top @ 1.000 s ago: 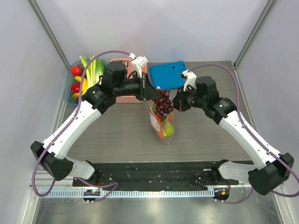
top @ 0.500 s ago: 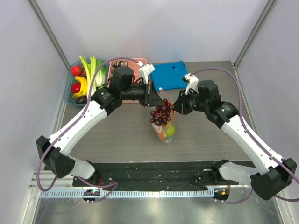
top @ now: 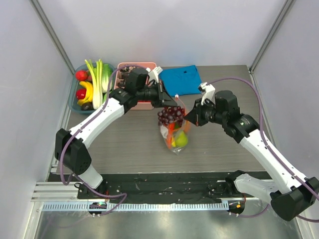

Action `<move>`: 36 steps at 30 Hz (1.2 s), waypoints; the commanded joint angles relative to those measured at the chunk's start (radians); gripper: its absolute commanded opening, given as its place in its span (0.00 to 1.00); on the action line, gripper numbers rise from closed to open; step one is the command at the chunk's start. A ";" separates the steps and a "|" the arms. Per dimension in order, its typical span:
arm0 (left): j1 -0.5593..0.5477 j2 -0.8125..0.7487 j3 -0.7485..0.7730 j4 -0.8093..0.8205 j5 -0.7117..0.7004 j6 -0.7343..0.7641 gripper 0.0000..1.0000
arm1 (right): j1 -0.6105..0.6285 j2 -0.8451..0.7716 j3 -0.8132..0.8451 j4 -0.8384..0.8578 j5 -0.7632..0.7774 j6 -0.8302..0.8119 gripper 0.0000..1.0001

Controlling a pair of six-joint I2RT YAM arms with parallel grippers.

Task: Place the food in the zip-top bag and seal the zipper
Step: Place the fake fruit in the zipper food storage bag.

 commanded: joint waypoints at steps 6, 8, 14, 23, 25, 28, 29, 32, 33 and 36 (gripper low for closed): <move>0.013 0.046 0.143 0.024 0.015 -0.235 0.00 | 0.000 -0.045 -0.011 0.037 -0.010 -0.030 0.01; 0.005 0.052 0.158 -0.037 -0.043 -0.215 0.00 | 0.000 -0.047 -0.011 0.037 -0.010 -0.032 0.01; -0.079 0.067 0.203 -0.109 -0.165 -0.149 0.00 | 0.000 -0.045 -0.014 0.065 -0.017 -0.026 0.01; -0.205 0.093 0.244 -0.349 -0.530 0.050 0.00 | 0.000 -0.061 -0.032 0.074 0.009 -0.038 0.01; -0.234 0.115 0.247 -0.353 -0.516 0.087 0.00 | -0.002 -0.064 -0.041 0.074 -0.004 -0.037 0.01; -0.263 0.126 0.241 -0.320 -0.465 0.154 0.02 | -0.002 -0.076 -0.066 0.074 -0.002 -0.043 0.01; -0.268 0.123 0.237 -0.308 -0.454 0.173 0.06 | 0.000 -0.082 -0.086 0.074 0.001 -0.043 0.01; -0.268 0.088 0.220 -0.304 -0.388 0.242 0.25 | -0.002 -0.114 -0.124 0.073 0.009 -0.053 0.01; -0.268 0.069 0.211 -0.306 -0.379 0.283 0.36 | 0.000 -0.122 -0.133 0.071 0.013 -0.058 0.01; -0.232 -0.040 0.145 -0.278 -0.345 0.337 0.65 | -0.002 -0.148 -0.155 0.057 0.022 -0.069 0.01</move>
